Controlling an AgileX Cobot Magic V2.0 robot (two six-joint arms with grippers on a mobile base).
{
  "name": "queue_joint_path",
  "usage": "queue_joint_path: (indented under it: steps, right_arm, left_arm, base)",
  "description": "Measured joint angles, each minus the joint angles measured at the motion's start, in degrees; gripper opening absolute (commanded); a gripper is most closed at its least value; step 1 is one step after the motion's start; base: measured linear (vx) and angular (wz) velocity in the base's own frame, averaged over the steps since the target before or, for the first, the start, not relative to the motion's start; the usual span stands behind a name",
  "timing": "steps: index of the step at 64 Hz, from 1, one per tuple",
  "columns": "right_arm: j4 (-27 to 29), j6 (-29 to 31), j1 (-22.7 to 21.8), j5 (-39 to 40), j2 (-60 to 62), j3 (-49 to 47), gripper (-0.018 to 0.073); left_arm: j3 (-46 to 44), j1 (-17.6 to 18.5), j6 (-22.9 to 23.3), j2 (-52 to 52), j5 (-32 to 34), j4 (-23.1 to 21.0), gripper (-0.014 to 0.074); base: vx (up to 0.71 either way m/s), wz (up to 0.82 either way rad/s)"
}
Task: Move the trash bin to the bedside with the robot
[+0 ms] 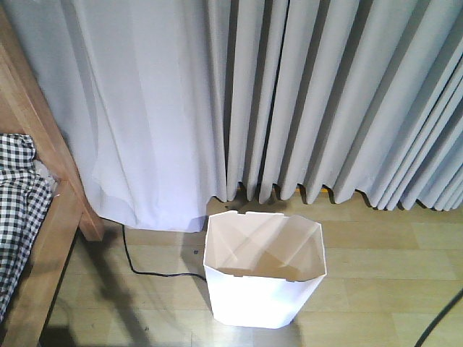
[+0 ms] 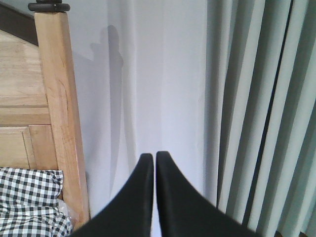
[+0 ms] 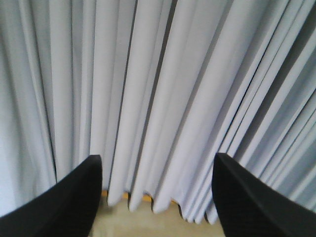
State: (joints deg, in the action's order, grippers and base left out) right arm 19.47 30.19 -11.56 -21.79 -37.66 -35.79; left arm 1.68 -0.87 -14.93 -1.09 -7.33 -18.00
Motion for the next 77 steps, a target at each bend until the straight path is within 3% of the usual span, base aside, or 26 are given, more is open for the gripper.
queue_joint_path:
  steps: [16, 26, 30, 38, 39, 77]
  right_arm:
    - [6.3, -0.3, 0.0, 5.4, 13.6, 15.2, 0.0447]
    - [12.0, -0.5, 0.0, 14.1, 16.9, 23.3, 0.0425]
    - [12.9, -0.6, 0.0, 15.9, 17.0, 24.5, 0.0333]
    - [13.4, -0.6, 0.0, 17.6, 17.0, 24.7, -0.0011]
    - [13.4, -0.6, 0.0, 17.8, 17.0, 24.7, -0.0018]
    - [13.6, -0.6, 0.0, 16.4, 17.0, 24.7, -0.0011]
  left_arm:
    - [0.0, 0.0, 0.0, 0.0, 0.0, 0.0, -0.0006]
    - [0.0, 0.0, 0.0, 0.0, 0.0, 0.0, -0.0006]
    - [0.0, 0.0, 0.0, 0.0, 0.0, 0.0, -0.0006]
    - [0.0, 0.0, 0.0, 0.0, 0.0, 0.0, -0.0006]
    - [0.0, 0.0, 0.0, 0.0, 0.0, 0.0, -0.0006]
    - [0.0, 0.0, 0.0, 0.0, 0.0, 0.0, -0.0006]
  base:
    - [0.00, 0.00]
    - [0.00, 0.00]
    - [0.00, 0.00]
    - [0.00, 0.00]
    - [0.00, 0.00]
    - [0.00, 0.00]
